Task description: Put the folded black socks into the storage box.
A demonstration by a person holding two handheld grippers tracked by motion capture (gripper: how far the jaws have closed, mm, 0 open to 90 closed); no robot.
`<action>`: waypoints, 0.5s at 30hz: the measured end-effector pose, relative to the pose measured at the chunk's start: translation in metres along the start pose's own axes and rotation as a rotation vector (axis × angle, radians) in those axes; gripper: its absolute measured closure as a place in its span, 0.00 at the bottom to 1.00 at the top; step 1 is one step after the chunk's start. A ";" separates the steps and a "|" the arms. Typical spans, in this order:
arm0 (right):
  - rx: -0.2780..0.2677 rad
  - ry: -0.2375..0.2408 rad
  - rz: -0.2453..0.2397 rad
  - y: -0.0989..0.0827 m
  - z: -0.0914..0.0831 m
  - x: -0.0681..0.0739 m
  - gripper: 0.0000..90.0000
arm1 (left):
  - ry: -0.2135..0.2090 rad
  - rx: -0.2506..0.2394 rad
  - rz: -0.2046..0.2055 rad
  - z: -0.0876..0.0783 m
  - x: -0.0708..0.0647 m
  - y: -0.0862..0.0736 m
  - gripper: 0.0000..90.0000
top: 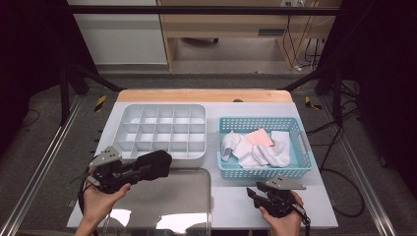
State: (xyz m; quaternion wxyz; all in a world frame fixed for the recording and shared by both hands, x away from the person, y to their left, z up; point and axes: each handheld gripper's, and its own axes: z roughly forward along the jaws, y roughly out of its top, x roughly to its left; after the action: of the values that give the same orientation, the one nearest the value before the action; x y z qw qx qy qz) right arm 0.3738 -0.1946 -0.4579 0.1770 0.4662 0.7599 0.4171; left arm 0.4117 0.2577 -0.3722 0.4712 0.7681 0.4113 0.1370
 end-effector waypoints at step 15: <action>0.009 0.010 -0.002 0.000 0.002 0.000 0.62 | 0.085 0.001 -0.045 0.001 0.028 0.027 0.73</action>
State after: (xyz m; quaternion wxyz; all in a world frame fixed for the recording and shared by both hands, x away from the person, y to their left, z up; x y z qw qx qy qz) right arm 0.3748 -0.1941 -0.4592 0.1715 0.4639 0.7632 0.4159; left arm 0.4435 0.2725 -0.3546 0.4559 0.7524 0.4481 0.1589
